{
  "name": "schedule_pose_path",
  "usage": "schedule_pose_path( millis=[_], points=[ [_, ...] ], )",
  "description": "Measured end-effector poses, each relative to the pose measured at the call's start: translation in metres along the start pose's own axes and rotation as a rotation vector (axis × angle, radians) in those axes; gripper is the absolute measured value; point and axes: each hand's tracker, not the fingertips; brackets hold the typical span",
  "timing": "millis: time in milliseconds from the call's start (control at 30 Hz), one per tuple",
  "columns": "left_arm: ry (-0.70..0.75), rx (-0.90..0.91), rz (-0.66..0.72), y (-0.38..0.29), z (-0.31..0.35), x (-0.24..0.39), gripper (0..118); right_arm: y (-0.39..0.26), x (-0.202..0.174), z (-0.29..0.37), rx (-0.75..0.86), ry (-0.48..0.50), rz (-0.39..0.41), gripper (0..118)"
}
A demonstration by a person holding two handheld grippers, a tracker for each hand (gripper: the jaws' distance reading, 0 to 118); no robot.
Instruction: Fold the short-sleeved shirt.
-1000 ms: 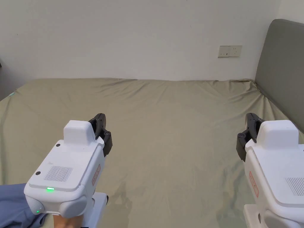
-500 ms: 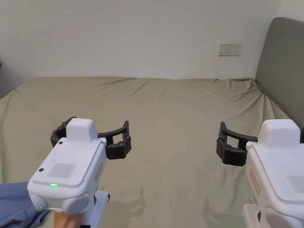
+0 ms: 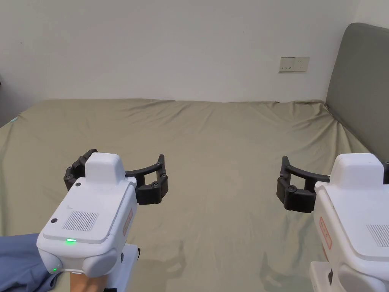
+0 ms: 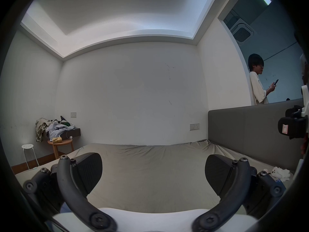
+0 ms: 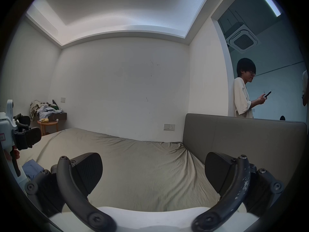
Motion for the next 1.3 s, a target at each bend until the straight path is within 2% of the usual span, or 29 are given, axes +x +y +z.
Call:
schedule_pose_path(
  millis=[1300],
  points=[
    [0.009, -0.010, -0.008, -0.0029, -0.0021, -0.0032, 118, -0.0006, -0.0040, -0.0011, -0.005, -0.009, 0.006, 118]
  ],
)
